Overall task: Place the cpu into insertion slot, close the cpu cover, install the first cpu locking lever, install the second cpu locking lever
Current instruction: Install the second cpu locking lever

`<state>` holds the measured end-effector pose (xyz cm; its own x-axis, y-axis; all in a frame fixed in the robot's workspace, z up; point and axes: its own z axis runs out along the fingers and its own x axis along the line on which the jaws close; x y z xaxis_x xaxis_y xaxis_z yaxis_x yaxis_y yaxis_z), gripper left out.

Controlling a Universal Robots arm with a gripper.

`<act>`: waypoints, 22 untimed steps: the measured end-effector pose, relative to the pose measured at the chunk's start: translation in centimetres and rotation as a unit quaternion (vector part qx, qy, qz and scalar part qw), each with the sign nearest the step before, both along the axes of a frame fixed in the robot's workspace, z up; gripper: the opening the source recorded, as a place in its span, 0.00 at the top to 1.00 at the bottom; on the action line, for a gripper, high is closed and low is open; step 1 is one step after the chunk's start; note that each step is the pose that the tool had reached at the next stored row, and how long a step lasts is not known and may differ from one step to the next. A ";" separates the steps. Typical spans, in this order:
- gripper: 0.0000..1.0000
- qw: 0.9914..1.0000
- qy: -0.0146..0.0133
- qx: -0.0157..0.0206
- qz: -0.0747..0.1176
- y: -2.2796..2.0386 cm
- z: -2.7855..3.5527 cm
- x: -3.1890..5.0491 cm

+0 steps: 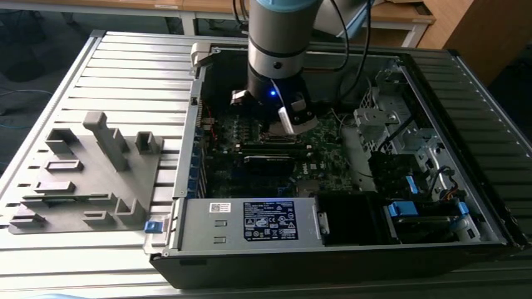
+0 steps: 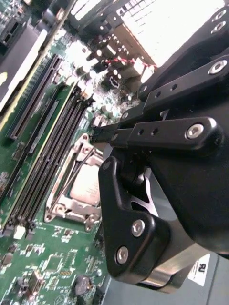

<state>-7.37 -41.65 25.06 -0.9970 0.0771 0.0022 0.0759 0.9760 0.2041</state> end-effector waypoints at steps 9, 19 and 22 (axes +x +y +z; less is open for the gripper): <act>0.89 1.000 0.000 -0.004 0.000 0.18 -0.30 0.97; 0.89 1.000 0.000 -0.005 0.000 0.48 -1.40 1.14; 0.89 1.000 0.000 -0.005 0.000 0.52 -1.63 1.14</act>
